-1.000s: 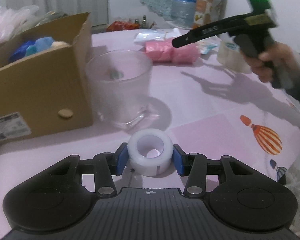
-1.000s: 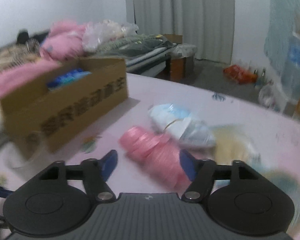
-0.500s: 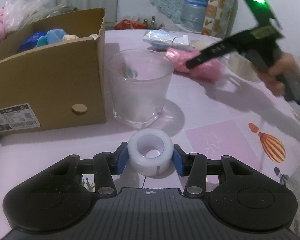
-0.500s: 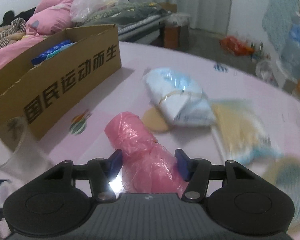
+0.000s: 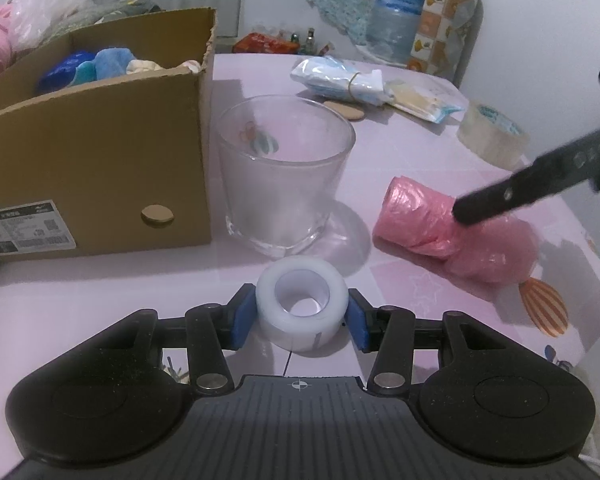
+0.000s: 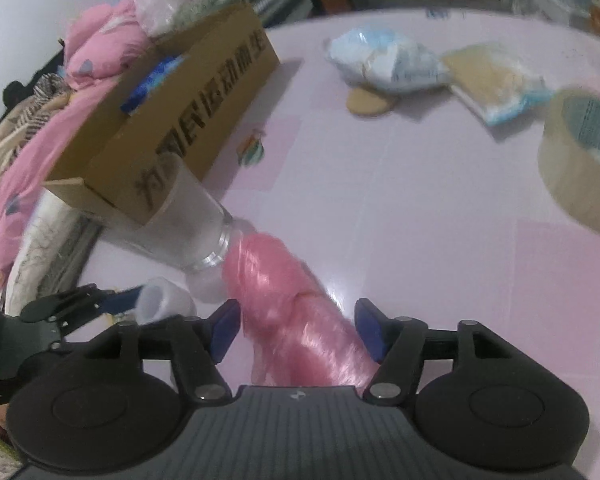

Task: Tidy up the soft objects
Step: 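Grasp the pink plastic bag bundle with the right tool while the left tool holds the tape roll, then carry the tape roll and pink bag over the cardboard box with both tools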

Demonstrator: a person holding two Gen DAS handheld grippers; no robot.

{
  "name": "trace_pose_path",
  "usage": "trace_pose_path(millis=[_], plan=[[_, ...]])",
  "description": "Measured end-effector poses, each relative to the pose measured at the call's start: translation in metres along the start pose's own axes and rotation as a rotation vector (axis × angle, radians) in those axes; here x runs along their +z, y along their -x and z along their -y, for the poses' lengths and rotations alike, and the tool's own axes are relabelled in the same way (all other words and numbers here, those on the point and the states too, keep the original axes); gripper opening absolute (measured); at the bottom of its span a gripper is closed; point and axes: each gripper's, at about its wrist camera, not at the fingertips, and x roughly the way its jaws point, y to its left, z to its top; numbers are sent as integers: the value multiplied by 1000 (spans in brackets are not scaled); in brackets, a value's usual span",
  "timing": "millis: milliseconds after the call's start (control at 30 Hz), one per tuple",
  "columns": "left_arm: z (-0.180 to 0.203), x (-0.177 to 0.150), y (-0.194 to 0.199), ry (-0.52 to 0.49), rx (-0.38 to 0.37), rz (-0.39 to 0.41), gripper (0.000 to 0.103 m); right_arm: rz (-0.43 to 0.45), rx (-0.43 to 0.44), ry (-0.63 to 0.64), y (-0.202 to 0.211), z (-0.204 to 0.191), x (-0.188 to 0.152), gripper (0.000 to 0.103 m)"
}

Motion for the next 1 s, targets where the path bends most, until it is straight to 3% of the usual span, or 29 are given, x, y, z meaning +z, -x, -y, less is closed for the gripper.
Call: trace_pose_path(millis=[133,300,400,467,567,600,667,800,1000], plan=[[0,3,0,9,-13,-16,62,10,-4,73,4,-11,4,60],[3,6,-5,-13,3,-28,62,-43,-28,204,-13,-26,6,61],[4,7,-7,-31,30,-26,56,-55,-45,251,-23,-29,8,60],[4,9,-8,-23,41,-24,47,-85,-49,279,-33,-30,7,53],[-4,10,-5,34,13,-25,47,-80,-62,321,-36,-30,0,40],[-7,10,-4,55,1,-26,46,-79,-53,301,-34,-28,0,33],[-11,10,-1,80,-9,-26,46,-81,16,216,-30,-19,-1,32],[-14,8,12,102,-15,1,46,-34,49,110,-19,-5,-9,31],[-17,8,52,110,-48,104,46,81,209,-80,17,8,-22,31]])
